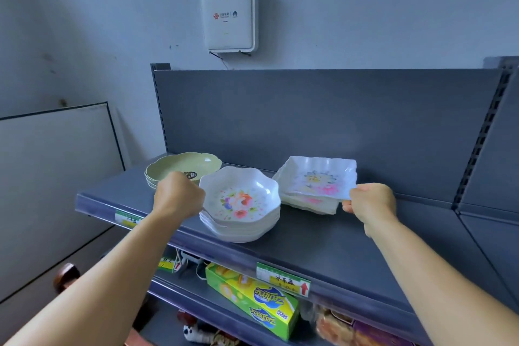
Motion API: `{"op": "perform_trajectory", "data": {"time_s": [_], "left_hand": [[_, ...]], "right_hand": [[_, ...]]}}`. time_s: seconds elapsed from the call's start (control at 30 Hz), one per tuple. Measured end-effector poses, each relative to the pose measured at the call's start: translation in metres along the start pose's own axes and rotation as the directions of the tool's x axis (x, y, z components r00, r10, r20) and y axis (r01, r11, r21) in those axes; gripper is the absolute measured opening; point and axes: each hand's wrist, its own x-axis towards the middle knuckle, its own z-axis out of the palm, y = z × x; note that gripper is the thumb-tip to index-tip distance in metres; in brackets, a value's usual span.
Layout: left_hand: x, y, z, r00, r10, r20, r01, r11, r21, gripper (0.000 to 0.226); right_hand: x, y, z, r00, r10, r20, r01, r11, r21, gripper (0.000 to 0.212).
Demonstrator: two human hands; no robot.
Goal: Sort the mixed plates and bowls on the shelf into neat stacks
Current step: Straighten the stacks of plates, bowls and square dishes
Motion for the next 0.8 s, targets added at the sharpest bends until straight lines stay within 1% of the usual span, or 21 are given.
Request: {"op": "perform_trajectory", "data": {"time_s": [0.17, 0.27, 0.37, 0.43, 0.5, 0.6, 0.63, 0.8], "left_hand": [[0.013, -0.004, 0.005, 0.997, 0.062, 0.038, -0.066, 0.990, 0.126, 0.009], [0.015, -0.003, 0.012, 0.995, 0.057, 0.077, -0.069, 0.985, 0.161, 0.019], [0.014, -0.005, 0.018, 0.994, 0.049, 0.096, -0.064, 0.984, 0.165, 0.023], [0.015, -0.008, 0.020, 0.995, 0.047, 0.094, -0.062, 0.985, 0.159, 0.020], [0.014, -0.010, 0.021, 0.992, 0.055, 0.118, -0.077, 0.978, 0.193, 0.020], [0.013, -0.010, 0.023, 0.981, 0.050, 0.185, -0.094, 0.968, 0.235, 0.024], [0.013, -0.010, 0.023, 0.979, 0.050, 0.196, -0.098, 0.965, 0.244, 0.026], [0.011, -0.002, 0.031, 0.974, 0.068, 0.216, -0.122, 0.961, 0.248, 0.029]], "right_hand": [[0.016, 0.009, 0.021, 0.999, 0.046, -0.010, -0.046, 0.997, -0.061, 0.018], [0.021, 0.011, 0.030, 0.998, 0.060, 0.015, -0.057, 0.986, -0.159, 0.014], [0.022, 0.014, 0.035, 0.995, 0.079, 0.053, -0.062, 0.961, -0.270, 0.025], [0.020, 0.015, 0.037, 0.994, 0.090, 0.062, -0.066, 0.948, -0.312, 0.021], [0.016, 0.015, 0.039, 0.988, 0.128, 0.088, -0.099, 0.955, -0.280, 0.012], [0.017, 0.015, 0.041, 0.981, 0.163, 0.104, -0.138, 0.968, -0.212, 0.031], [0.017, 0.014, 0.041, 0.983, 0.160, 0.096, -0.137, 0.969, -0.205, 0.034], [0.018, 0.018, 0.019, 0.983, 0.186, 0.012, -0.177, 0.954, -0.240, 0.030]]}}
